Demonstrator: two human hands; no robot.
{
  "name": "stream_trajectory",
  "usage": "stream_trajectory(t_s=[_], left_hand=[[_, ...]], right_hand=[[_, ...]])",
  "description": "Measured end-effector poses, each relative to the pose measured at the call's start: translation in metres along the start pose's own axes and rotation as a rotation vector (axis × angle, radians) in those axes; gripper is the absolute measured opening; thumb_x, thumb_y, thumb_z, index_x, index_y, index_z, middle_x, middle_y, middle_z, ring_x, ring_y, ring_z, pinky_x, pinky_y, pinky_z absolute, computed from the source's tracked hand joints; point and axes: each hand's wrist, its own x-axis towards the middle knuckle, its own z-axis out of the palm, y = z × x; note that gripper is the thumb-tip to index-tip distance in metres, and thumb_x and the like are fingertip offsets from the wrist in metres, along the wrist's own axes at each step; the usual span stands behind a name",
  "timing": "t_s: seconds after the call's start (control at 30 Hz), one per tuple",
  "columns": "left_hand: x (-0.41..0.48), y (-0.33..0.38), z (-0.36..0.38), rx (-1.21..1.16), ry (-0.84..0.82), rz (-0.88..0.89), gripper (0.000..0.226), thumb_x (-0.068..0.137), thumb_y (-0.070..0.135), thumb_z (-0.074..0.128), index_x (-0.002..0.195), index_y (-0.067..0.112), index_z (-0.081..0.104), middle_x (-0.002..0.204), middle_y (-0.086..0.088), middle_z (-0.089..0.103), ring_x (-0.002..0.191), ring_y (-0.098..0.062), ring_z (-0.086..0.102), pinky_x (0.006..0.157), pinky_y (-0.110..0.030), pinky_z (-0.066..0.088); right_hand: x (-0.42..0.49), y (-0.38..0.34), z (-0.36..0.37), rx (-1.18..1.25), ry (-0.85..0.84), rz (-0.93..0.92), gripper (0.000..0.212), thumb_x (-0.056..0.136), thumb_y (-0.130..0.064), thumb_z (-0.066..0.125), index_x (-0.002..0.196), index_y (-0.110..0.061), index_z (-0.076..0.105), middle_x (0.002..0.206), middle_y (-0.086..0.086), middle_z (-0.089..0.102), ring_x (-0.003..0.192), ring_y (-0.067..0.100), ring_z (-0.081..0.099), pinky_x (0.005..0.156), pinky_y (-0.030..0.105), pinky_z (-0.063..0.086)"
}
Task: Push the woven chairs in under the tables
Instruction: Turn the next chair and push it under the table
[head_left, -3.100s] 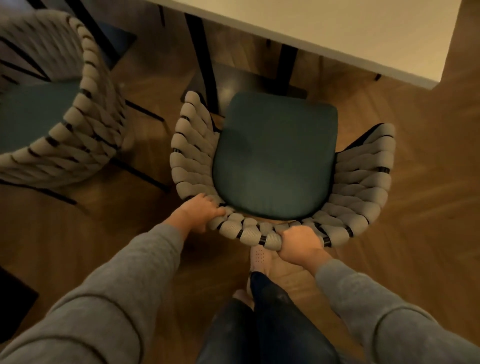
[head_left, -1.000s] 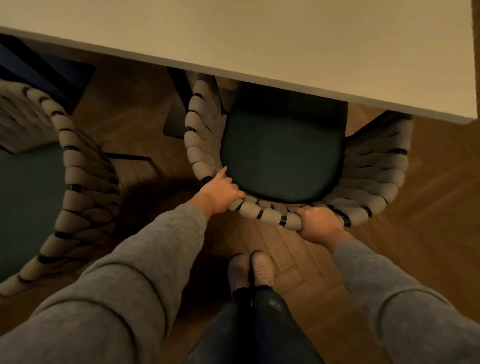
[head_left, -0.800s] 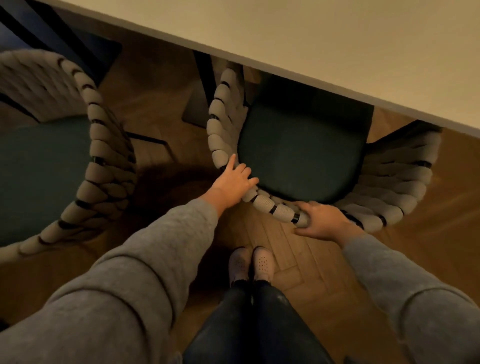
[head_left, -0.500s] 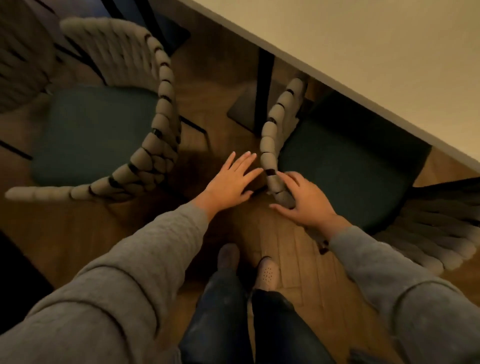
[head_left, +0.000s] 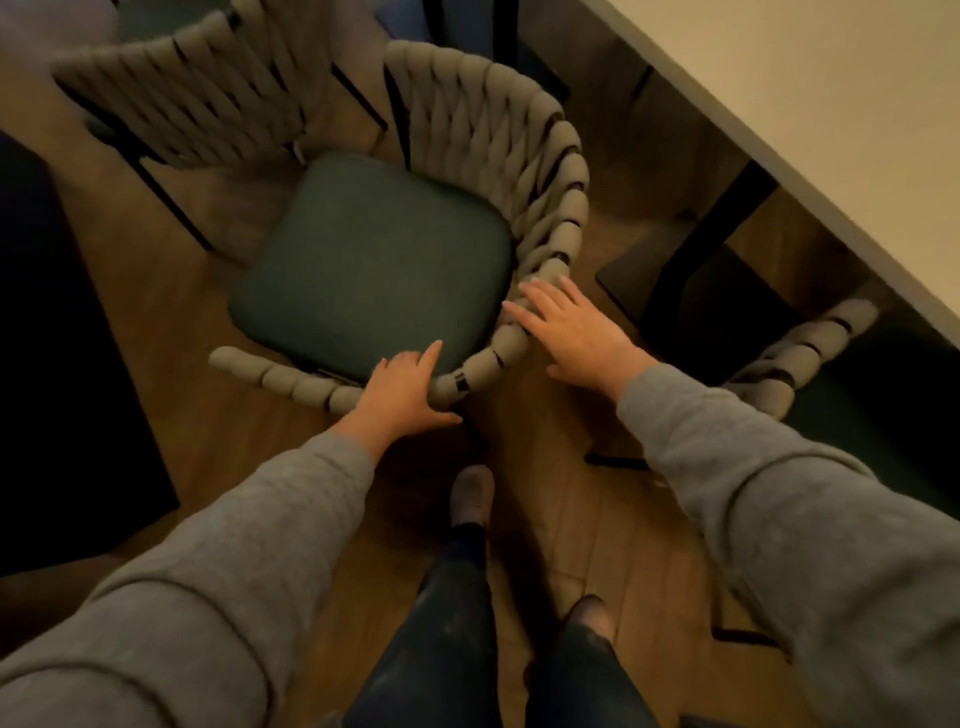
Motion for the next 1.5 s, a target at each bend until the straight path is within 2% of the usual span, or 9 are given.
stream_trajectory(t_s=[0.13,0.27,0.37,0.5,0.77,0.9,1.17,1.33,1.5], left_hand=[[0.015,-0.01,-0.001,-0.08,-0.098,0.095,0.082,0.078,0.058,0.067,0.146,0.028,0.032,0.131,-0.003,0.058,0.118,-0.024,0.055,0.094,-0.036,0.046],[0.016,-0.01,-0.005,-0.053,-0.101,0.127,0.066,0.085,0.042,0.062,0.144,0.031,0.035,0.114,-0.002,0.066,0.102,-0.025,0.063,0.082,-0.036,0.05],[0.015,-0.013,-0.006,-0.053,-0.082,0.141,0.054,0.086,0.037,0.062,0.136,0.027,0.044,0.108,-0.003,0.067,0.099,-0.026,0.064,0.081,-0.037,0.052],[0.014,-0.011,-0.004,-0.05,-0.034,0.126,0.046,0.088,0.037,0.06,0.13,0.026,0.048,0.104,-0.002,0.068,0.095,-0.025,0.065,0.077,-0.034,0.05],[-0.005,-0.009,0.003,-0.021,-0.081,0.055,0.039,0.087,0.033,0.06,0.124,0.028,0.051,0.099,-0.001,0.068,0.09,-0.024,0.065,0.072,-0.032,0.046],[-0.04,-0.018,0.022,-0.047,-0.14,0.049,0.038,0.086,0.032,0.06,0.123,0.029,0.052,0.102,0.001,0.068,0.09,-0.021,0.065,0.079,-0.038,0.053],[-0.129,-0.037,0.064,0.002,-0.151,0.083,0.044,0.087,0.031,0.06,0.13,0.032,0.052,0.114,0.003,0.064,0.102,-0.019,0.06,0.089,-0.036,0.049],[-0.192,-0.045,0.084,0.078,-0.142,0.088,0.045,0.089,0.029,0.058,0.133,0.034,0.05,0.116,0.002,0.063,0.104,-0.02,0.058,0.082,-0.03,0.043],[-0.256,-0.053,0.113,0.159,-0.153,0.103,0.046,0.088,0.024,0.057,0.133,0.033,0.049,0.12,0.002,0.061,0.108,-0.019,0.057,0.083,-0.028,0.039]], right_hand=[[0.062,0.025,-0.005,-0.207,-0.137,-0.001,0.078,0.094,-0.017,0.056,0.155,-0.018,0.007,0.161,0.015,0.011,0.149,0.03,0.004,0.119,0.051,0.004],[0.097,0.051,-0.007,-0.28,-0.24,-0.089,0.07,0.092,-0.017,0.059,0.152,-0.025,0.023,0.155,0.01,0.031,0.148,0.028,0.014,0.119,0.054,0.005],[0.111,0.064,-0.01,-0.312,-0.304,-0.164,0.059,0.092,-0.021,0.057,0.146,-0.029,0.035,0.148,0.006,0.043,0.147,0.028,0.02,0.119,0.054,0.003],[0.108,0.067,-0.011,-0.286,-0.283,-0.223,0.045,0.09,-0.026,0.059,0.133,-0.034,0.051,0.136,-0.001,0.055,0.138,0.026,0.036,0.118,0.055,0.005],[0.086,0.052,-0.008,-0.247,-0.266,-0.238,0.036,0.087,-0.033,0.062,0.124,-0.035,0.056,0.124,-0.003,0.061,0.124,0.024,0.049,0.109,0.05,0.026],[0.054,0.02,0.005,-0.179,-0.213,-0.253,0.031,0.085,-0.031,0.062,0.116,-0.034,0.058,0.114,-0.005,0.064,0.114,0.022,0.055,0.105,0.047,0.031],[-0.018,-0.063,0.036,-0.115,-0.187,-0.288,0.025,0.084,-0.028,0.061,0.109,-0.029,0.057,0.099,-0.004,0.066,0.097,0.019,0.063,0.092,0.038,0.045],[-0.068,-0.131,0.051,-0.097,-0.195,-0.284,0.026,0.084,-0.033,0.059,0.11,-0.027,0.057,0.096,-0.002,0.066,0.092,0.021,0.064,0.085,0.038,0.049],[-0.119,-0.2,0.066,-0.038,-0.21,-0.236,0.027,0.086,-0.036,0.059,0.112,-0.028,0.057,0.095,-0.003,0.066,0.093,0.02,0.064,0.088,0.038,0.047]])
